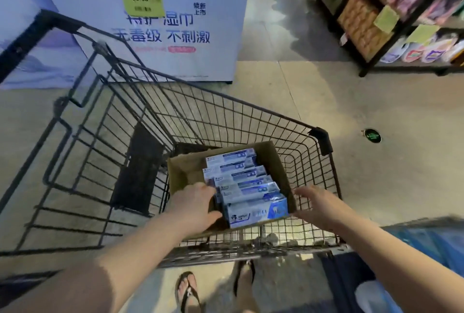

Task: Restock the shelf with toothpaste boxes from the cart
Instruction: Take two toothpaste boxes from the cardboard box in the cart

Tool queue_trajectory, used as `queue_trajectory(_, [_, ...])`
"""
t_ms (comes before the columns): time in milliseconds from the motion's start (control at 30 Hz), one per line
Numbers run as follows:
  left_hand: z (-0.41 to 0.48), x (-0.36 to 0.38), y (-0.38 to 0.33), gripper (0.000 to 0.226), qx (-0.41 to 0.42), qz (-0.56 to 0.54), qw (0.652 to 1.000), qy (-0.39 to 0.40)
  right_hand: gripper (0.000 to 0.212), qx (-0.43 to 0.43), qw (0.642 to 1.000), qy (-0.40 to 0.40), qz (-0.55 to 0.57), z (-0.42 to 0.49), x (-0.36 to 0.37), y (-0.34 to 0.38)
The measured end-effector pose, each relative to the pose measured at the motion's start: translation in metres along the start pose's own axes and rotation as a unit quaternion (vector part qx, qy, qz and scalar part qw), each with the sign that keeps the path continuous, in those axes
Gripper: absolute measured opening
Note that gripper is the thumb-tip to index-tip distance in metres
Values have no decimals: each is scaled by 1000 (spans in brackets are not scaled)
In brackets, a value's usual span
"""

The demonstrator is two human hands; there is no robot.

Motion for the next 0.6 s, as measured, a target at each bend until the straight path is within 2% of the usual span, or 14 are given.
queue_trajectory(133, [25,6,12,51,-19,-27,999,2,45,-14,999,41,-18,48,24,-5])
queue_trajectory(367, [86,40,15,50,-73,-80,994,25,54,-108,985,97,-91,120,86,-4])
queue_trajectory(600, [127,90,22,54,-120,-120,984,62,61,-164,979,110,-59,145,115,-27])
Point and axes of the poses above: each hand's wrist, its own z-axis towards the middle knuckle, its own x-axis out of the palm, y = z × x, the point moved 10 cm from there along z, towards the middle knuckle, and after that the axes turned 7 degrees about -z, right-handed, at the moved point
